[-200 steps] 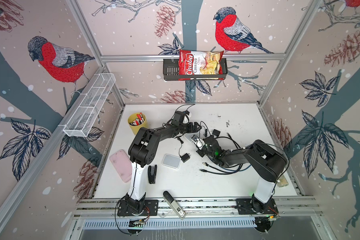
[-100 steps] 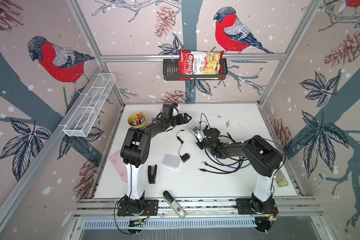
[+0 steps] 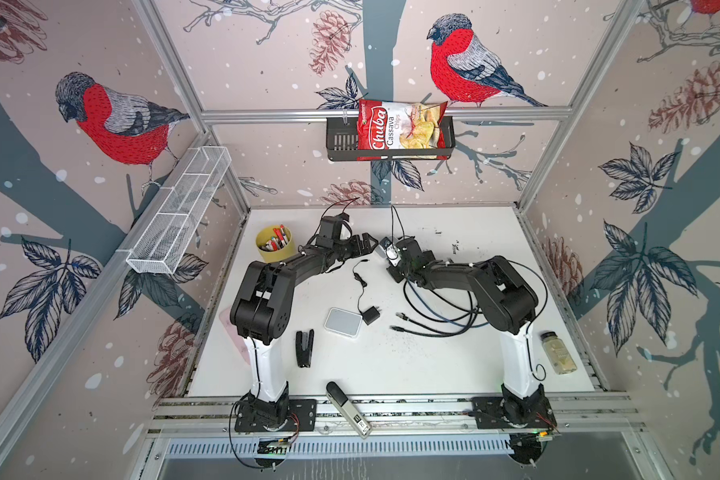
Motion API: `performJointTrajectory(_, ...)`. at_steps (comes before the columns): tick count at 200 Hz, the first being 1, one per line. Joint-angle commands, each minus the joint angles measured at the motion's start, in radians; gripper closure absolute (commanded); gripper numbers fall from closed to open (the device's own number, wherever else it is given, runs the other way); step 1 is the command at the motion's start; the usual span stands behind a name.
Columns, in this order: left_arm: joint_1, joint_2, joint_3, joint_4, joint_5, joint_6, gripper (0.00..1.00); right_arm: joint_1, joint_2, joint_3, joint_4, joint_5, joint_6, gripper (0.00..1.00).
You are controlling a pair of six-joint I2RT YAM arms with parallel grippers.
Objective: Insert the plug into the switch port
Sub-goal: 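Open the right gripper off the blue plug while the left gripper lifts away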
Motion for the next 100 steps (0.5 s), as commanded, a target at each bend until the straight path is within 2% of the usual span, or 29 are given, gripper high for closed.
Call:
performJointTrajectory(1,-0.003,-0.022,-0.02,0.035,0.019,0.001,0.03,-0.006,0.033,0.048,-0.114,-0.003,0.014,0.85)
performJointTrajectory(51,-0.016,-0.062,-0.057,0.008,-0.011,0.023,0.03,-0.021,0.026,0.087,-0.159,-0.053,0.023,0.68)
performJointTrajectory(100,-0.018,-0.127,-0.071,-0.067,-0.082,0.06,0.03,-0.039,-0.075,0.051,-0.149,-0.156,0.038,0.53)
